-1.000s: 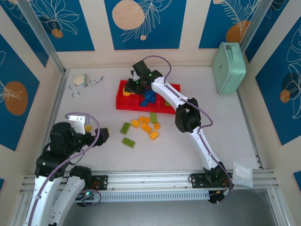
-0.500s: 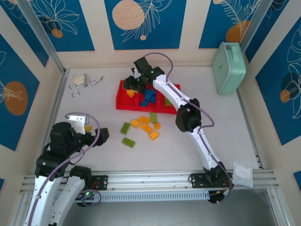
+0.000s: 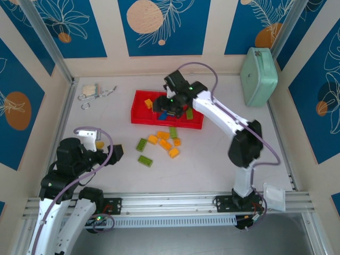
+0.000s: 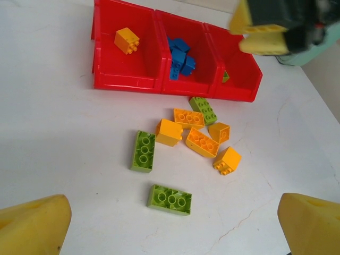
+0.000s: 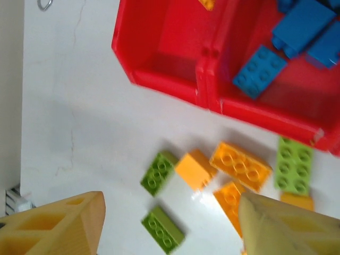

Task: Sort the legos into containers by color
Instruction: Pick up the lego from the center of the table.

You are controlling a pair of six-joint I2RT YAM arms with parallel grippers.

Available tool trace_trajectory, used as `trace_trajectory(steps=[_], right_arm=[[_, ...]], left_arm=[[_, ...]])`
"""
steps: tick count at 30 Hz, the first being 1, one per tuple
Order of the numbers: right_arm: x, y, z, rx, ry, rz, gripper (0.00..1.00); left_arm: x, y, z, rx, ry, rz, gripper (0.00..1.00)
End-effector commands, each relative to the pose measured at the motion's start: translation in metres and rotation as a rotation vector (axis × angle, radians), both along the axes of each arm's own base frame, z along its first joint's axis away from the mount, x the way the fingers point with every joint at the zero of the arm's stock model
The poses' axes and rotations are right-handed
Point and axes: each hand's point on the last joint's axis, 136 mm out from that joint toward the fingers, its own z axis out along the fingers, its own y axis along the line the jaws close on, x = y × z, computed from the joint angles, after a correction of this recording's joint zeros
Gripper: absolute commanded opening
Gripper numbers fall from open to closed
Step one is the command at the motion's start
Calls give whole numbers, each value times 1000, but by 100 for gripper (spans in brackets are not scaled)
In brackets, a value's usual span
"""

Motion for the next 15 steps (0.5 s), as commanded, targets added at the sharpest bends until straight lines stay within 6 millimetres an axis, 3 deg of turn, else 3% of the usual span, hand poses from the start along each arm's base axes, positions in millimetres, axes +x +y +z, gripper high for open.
trace_trajectory(steps=[1, 8, 11, 15], right_arm=[[-26, -13, -15, -24, -26, 51, 72], [-92, -52, -89, -253, 90, 247, 82], [-108, -51, -105, -302, 111, 314, 83], [-122, -45, -126, -390, 142, 398, 85]], left_arm=[[2, -6, 0, -17, 4, -34, 99], [10, -13, -14, -17, 92, -58, 99], [7, -23, -14, -43, 102, -118, 99], [-8, -51, -9, -102, 105, -291, 99]])
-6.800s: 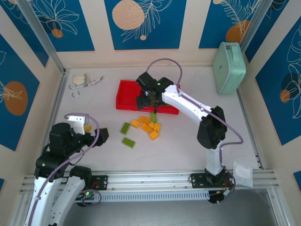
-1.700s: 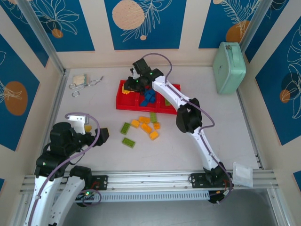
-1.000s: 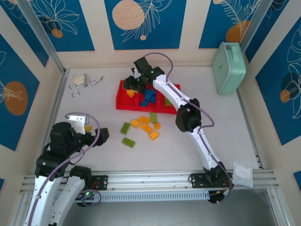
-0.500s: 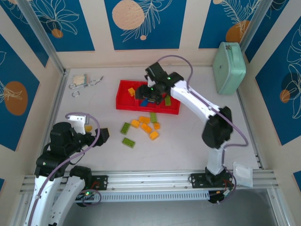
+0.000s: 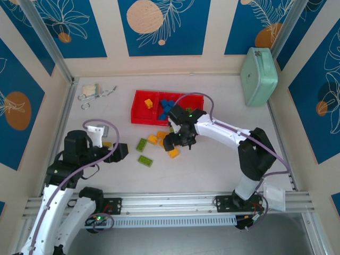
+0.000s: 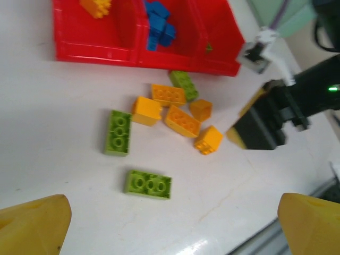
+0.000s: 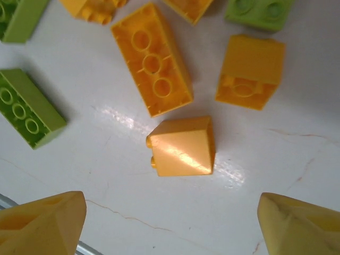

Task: Sort the legos into containers by color
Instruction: Pick up the lego from the center of the table, then place the lego in the container.

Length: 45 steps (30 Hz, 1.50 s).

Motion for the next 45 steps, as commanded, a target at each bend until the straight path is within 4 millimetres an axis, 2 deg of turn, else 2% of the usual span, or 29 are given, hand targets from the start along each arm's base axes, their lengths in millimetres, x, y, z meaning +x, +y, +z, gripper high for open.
trace_trajectory(steps=[1, 5, 10, 17, 25, 29, 32, 35, 38, 41, 45], right_arm=[[-8, 3, -14, -80, 15, 98, 85], [-9, 10, -34, -141, 34, 141, 84], [-8, 10, -52, -191, 57, 145, 79], [-9, 8, -63, -226, 76, 140, 66], [-6, 5, -65, -273, 67, 130, 38], [-4, 20, -39, -178, 42, 128, 32], [6, 42, -4, -10, -12, 121, 32], [28, 64, 38, 178, -81, 88, 30], [62, 76, 71, 291, -168, -4, 29], [95, 90, 82, 378, -217, -141, 28], [131, 112, 70, 387, -225, -224, 28]], left_arm=[[-17, -31, 6, -65, -11, -193, 99], [-32, -52, -3, -48, 46, -314, 100], [-29, -47, -5, -17, 40, -285, 99], [-28, -44, -4, -10, 23, -267, 99], [-21, -33, -7, 32, 18, -190, 99], [-22, -33, -5, 27, 9, -195, 99], [-22, -32, -2, 25, -3, -190, 99], [-23, -31, 0, 22, -19, -184, 99], [-21, -28, 1, 24, -30, -167, 99], [-19, -26, 0, 28, -23, -152, 99], [-19, -24, 1, 28, -28, -145, 99]])
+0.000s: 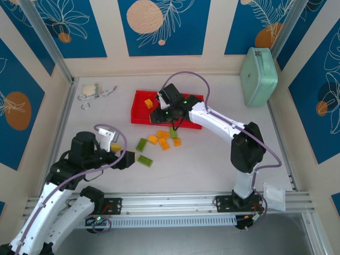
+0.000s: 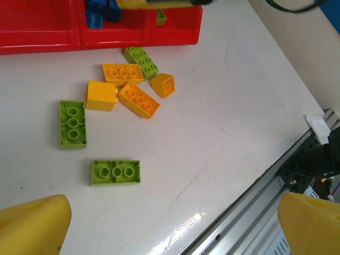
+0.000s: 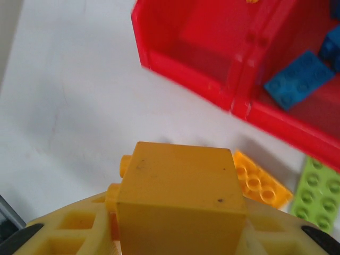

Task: Sort the legos into containers by color
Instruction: Place the lego in the container.

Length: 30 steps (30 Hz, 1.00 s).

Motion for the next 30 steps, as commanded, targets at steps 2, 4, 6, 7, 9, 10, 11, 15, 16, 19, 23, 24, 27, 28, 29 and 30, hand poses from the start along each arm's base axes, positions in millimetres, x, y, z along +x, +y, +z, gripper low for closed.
trace_trajectory(steps=[2, 4, 6, 7, 9, 10, 11, 15, 16, 19, 23, 24, 27, 28, 29, 30], right_arm=[[35, 35, -17, 46, 38, -74, 28], [49, 48, -19, 58, 43, -72, 28], [59, 59, -18, 74, 38, -74, 28], [64, 62, -21, 75, 37, -81, 28], [74, 66, -26, 71, 32, -114, 30], [78, 67, -30, 69, 32, -136, 30], [81, 68, -33, 75, 34, -151, 30], [92, 77, -49, 94, 43, -196, 30], [94, 79, -54, 92, 44, -202, 32], [100, 83, -62, 73, 44, -219, 37], [106, 83, -69, 51, 47, -249, 48], [105, 84, -71, 47, 48, -254, 52], [107, 81, -71, 38, 46, -274, 61], [106, 81, -69, 39, 45, -275, 64], [105, 82, -69, 41, 49, -271, 67], [104, 83, -65, 52, 57, -264, 70]], left_arm=[[1, 5, 4, -3, -17, 26, 99], [0, 5, 7, -9, -30, 26, 99], [-1, 5, 8, -11, -37, 26, 99], [-1, 6, 8, -10, -38, 28, 99], [0, 6, 8, -9, -37, 32, 99], [1, 7, 7, -8, -36, 36, 99], [1, 7, 7, -7, -34, 35, 99], [1, 7, 7, -7, -36, 39, 99], [1, 7, 7, -8, -35, 39, 99], [1, 7, 6, -8, -32, 39, 99], [2, 8, 7, -7, -34, 43, 99], [2, 8, 7, -7, -35, 46, 99], [3, 9, 7, -7, -37, 51, 99], [3, 10, 7, -7, -36, 53, 99], [3, 10, 7, -6, -36, 54, 99], [4, 10, 7, -6, -34, 57, 99]])
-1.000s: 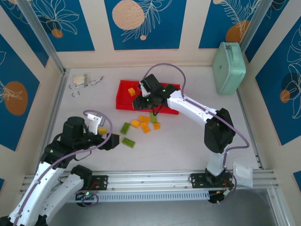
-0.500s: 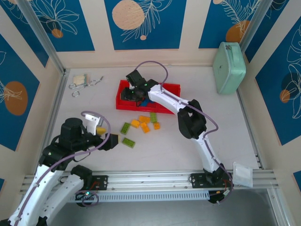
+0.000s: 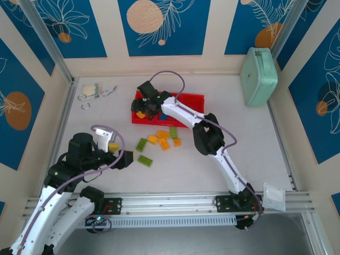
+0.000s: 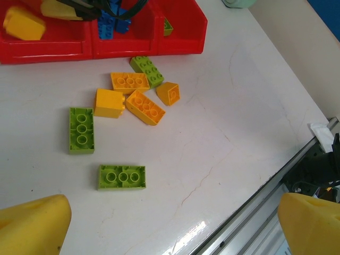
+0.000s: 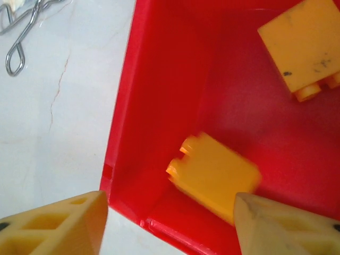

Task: Sort the legos into containers by color
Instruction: Place the lego in the container, then pick up the lego from the center of the table.

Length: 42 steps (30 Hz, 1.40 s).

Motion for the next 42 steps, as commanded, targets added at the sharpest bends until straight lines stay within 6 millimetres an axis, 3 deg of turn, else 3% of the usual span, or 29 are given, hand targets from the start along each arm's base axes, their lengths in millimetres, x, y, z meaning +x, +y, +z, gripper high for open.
trace_trajectory(steps=[1, 12, 14, 16, 23, 28, 31, 36, 42], right_arm=[[-3, 2, 13, 8, 8, -5, 73], [-27, 7, 88, 96, -28, 65, 84], [-31, 1, 101, 98, -26, 63, 88], [-38, -3, 114, 97, -40, 73, 99], [-63, -36, 140, 56, -81, 92, 99], [-88, -73, 131, 2, -83, 105, 99], [-102, -103, 115, -72, -70, 84, 99], [-126, -158, 71, -190, 18, 3, 100], [-152, -187, 25, -291, 80, 8, 97]], left_arm=[[3, 4, 1, -1, 0, 26, 99], [5, 5, -1, 3, 14, 34, 99], [6, 4, -3, 5, 23, 31, 99], [7, 3, -5, 7, 35, 30, 99], [9, 2, -10, 14, 64, 27, 99], [11, 2, -12, 18, 73, 30, 99], [11, 2, -13, 20, 78, 31, 99], [11, 3, -12, 19, 72, 35, 99], [12, 3, -14, 24, 83, 36, 99]])
